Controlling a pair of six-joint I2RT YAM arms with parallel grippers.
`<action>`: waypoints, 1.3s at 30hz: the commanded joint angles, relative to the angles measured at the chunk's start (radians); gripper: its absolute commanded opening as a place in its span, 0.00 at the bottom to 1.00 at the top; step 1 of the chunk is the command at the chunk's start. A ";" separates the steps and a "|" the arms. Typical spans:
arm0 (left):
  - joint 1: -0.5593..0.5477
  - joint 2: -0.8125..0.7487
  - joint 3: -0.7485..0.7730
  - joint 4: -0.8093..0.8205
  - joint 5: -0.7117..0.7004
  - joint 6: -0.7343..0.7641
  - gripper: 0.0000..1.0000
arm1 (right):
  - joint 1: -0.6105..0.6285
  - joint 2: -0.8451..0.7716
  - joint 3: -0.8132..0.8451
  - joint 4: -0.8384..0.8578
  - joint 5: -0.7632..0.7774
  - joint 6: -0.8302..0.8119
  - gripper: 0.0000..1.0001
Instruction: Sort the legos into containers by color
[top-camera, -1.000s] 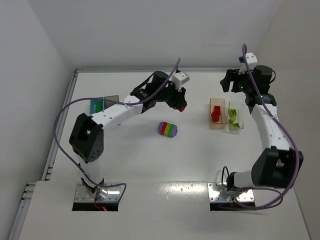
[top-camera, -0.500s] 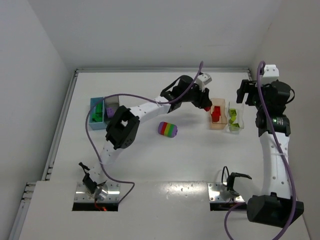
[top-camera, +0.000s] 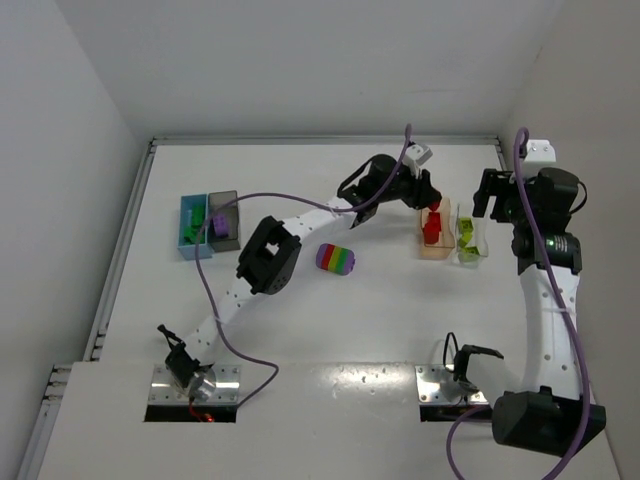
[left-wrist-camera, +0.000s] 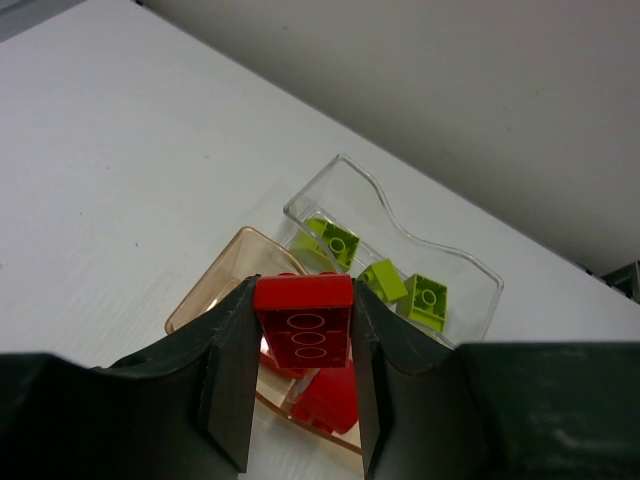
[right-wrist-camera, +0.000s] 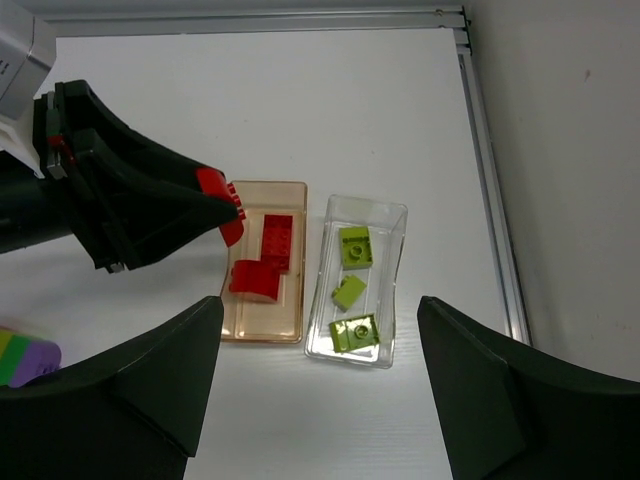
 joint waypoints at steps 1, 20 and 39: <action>-0.005 0.037 0.069 0.109 -0.019 -0.018 0.16 | -0.007 0.002 0.023 0.002 0.003 0.017 0.79; -0.005 0.047 0.189 0.107 -0.126 0.048 0.82 | -0.016 -0.007 -0.032 0.014 -0.115 -0.030 0.79; 0.548 -1.017 -0.791 -0.292 -0.126 0.024 0.98 | 0.453 0.575 0.171 -0.108 -0.532 -0.420 0.86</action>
